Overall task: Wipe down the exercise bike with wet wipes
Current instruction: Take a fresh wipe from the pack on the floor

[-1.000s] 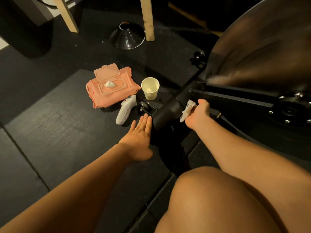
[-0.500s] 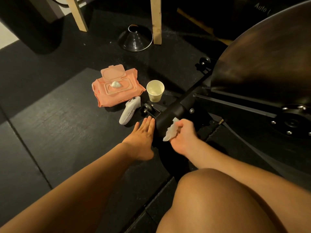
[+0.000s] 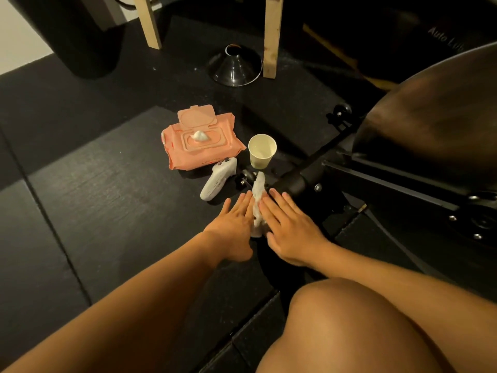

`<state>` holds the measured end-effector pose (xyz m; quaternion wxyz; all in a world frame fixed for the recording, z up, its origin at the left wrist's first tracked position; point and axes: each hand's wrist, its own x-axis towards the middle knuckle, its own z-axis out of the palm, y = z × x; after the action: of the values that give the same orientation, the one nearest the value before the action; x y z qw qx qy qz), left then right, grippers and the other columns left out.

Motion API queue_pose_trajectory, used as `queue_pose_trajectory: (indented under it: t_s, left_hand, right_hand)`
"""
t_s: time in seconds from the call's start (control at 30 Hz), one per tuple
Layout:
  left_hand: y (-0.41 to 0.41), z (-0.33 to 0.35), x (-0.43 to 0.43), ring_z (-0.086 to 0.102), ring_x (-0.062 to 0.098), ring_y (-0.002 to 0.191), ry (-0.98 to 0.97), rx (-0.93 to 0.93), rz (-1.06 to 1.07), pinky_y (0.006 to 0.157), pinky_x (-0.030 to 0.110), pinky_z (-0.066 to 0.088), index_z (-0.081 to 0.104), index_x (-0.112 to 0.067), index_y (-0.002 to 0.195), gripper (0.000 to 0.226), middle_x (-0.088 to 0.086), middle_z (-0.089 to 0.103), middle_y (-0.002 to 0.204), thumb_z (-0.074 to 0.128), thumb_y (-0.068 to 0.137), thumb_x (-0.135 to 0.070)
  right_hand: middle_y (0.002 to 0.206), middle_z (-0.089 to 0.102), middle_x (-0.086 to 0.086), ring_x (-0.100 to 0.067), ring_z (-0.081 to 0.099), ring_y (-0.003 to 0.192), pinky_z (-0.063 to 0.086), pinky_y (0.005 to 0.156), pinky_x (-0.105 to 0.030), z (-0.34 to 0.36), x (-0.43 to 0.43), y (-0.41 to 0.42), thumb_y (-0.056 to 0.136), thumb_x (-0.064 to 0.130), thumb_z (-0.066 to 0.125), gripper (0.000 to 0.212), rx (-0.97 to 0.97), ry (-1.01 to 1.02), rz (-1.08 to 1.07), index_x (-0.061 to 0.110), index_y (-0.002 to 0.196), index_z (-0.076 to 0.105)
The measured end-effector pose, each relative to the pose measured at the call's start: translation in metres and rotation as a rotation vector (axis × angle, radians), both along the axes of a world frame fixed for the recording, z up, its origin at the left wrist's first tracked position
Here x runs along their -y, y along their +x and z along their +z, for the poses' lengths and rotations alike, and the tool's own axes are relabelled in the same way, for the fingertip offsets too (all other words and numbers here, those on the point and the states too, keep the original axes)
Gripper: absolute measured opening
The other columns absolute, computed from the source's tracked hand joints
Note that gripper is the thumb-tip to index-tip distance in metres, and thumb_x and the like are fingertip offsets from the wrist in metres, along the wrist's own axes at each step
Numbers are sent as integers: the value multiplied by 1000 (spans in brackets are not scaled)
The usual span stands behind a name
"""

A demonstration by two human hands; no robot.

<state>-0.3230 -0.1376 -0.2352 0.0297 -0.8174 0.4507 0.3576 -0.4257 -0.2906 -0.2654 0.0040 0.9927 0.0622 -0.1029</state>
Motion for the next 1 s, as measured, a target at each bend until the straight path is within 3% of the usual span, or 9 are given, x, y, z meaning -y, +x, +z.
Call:
queue_pose_trajectory:
  t_s: [0.07, 0.2, 0.27, 0.4, 0.53, 0.67, 0.77, 0.87, 1.0]
  left_hand:
    - [-1, 1, -1, -24, 22, 147, -1, -3, 11, 121, 47, -12, -24, -13, 152, 111, 8, -25, 161, 61, 80, -23]
    - [-2, 1, -2, -24, 22, 147, -6, -3, 39, 121, 49, -11, -27, -14, 150, 113, 7, -26, 161, 61, 79, -21]
    - [-3, 0, 0, -26, 23, 146, 2, 19, 40, 121, 50, -11, -28, -14, 149, 112, 8, -27, 160, 59, 80, -23]
    - [-7, -1, 3, -26, 24, 147, 30, 74, 21, 120, 52, -12, -25, -9, 150, 107, 11, -25, 161, 54, 84, -35]
    - [-6, 0, 2, -24, 24, 148, 19, 76, 31, 120, 53, -10, -25, -9, 150, 109, 10, -24, 161, 54, 85, -44]
    - [-7, 1, 3, -24, 25, 148, 21, 77, 41, 120, 52, -12, -25, -9, 150, 109, 11, -24, 161, 54, 85, -45]
    - [-6, 3, 3, -24, 26, 147, 34, 56, 47, 120, 53, -11, -26, -10, 150, 109, 11, -25, 161, 54, 85, -44]
    - [-3, 4, 7, -23, 27, 148, 65, 31, 47, 120, 54, -9, -24, -10, 151, 108, 11, -24, 161, 55, 87, -45]
    - [3, 26, 12, -5, 27, 152, 27, -179, 232, 122, 51, 2, -11, -9, 155, 96, 12, -6, 164, 56, 91, -35]
  right_hand:
    - [140, 53, -18, -33, 44, 135, 30, 113, -57, 10, 20, 3, 88, 41, 35, 65, 45, -120, 88, 0, 134, 53]
    - [125, 62, -11, -31, 50, 128, 29, 110, -59, 33, 76, 38, 87, 32, 54, 40, 11, -265, -155, 8, 117, 65]
    - [120, 62, -13, -33, 54, 121, 37, 108, -55, 32, 63, 44, 81, 19, 61, 37, 35, -176, -124, 7, 115, 65]
    - [110, 66, -17, -34, 63, 109, 51, 95, -47, 10, 5, 27, 81, 9, 33, 42, 140, 60, 99, 4, 104, 68]
    - [123, 60, -14, -29, 54, 118, 32, 111, -48, 27, 57, 52, 84, 9, 29, 52, 30, -211, -30, 8, 130, 53]
    - [145, 43, -13, -27, 31, 141, 14, 120, -43, 39, 115, 69, 91, 15, 54, 57, -156, -430, -320, 5, 144, 35]
    - [132, 50, -12, -29, 43, 126, 33, 109, -38, 32, 86, 73, 92, 9, 50, 40, -75, -269, -442, 8, 133, 47]
    - [132, 47, -9, -27, 45, 125, 31, 114, -38, 21, 51, 47, 93, 5, 43, 41, 53, -56, -341, 11, 134, 47]
    - [131, 54, -9, -30, 51, 123, 40, 107, -43, 31, 11, 25, 90, 6, 42, 38, -78, 227, -281, 13, 124, 57]
